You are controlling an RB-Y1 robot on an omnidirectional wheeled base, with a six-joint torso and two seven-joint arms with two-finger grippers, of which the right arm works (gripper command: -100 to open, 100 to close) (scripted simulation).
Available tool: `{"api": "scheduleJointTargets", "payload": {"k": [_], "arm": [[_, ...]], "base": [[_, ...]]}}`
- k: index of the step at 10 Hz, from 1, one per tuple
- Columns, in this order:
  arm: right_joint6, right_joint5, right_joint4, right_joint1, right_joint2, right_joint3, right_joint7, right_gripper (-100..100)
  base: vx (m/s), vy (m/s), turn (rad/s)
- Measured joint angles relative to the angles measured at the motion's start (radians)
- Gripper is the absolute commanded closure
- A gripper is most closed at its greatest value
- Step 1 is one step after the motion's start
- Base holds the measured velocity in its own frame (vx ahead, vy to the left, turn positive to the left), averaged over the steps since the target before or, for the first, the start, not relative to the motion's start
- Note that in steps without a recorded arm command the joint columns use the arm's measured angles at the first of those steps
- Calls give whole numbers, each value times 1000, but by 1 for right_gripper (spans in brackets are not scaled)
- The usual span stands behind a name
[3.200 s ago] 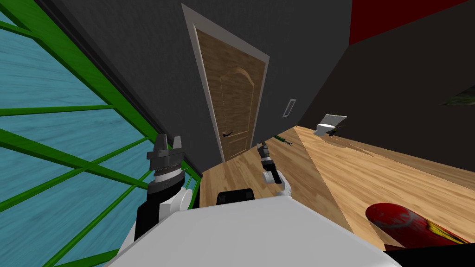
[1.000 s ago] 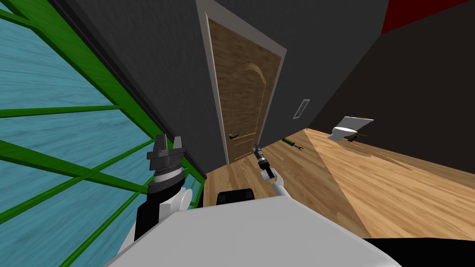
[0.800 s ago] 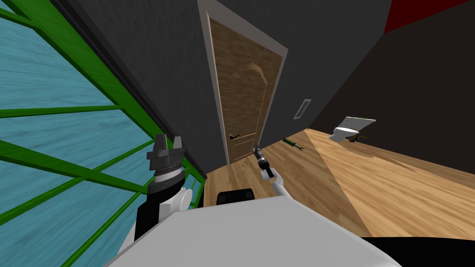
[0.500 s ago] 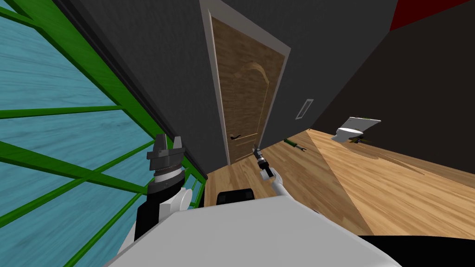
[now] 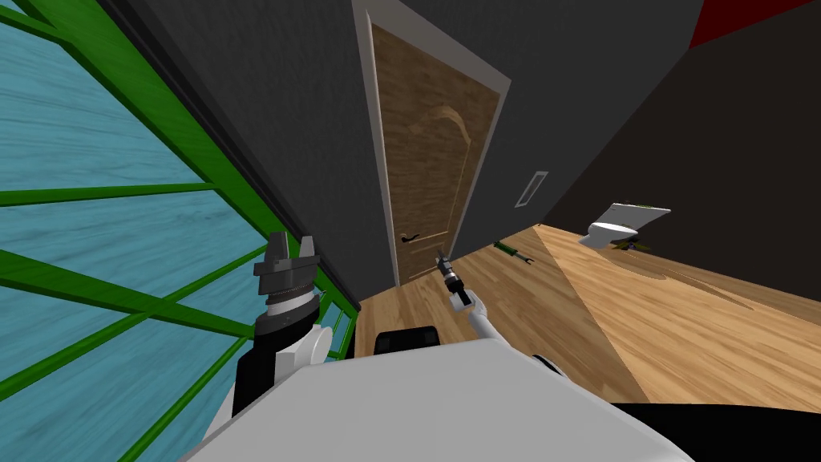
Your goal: Pull the door open
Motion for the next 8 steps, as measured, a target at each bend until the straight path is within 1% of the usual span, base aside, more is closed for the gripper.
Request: {"api": "scheduleJointTargets", "payload": {"k": [2,4,8], "arm": [[-7,6,29,-11,-4,1,-7,-100],[-18,15,80,-35,-3,1,-10,-100],[-34,32,169,-79,-11,2,-25,-100]], "base": [[42,36,25],[45,44,49],[56,52,32]]}}
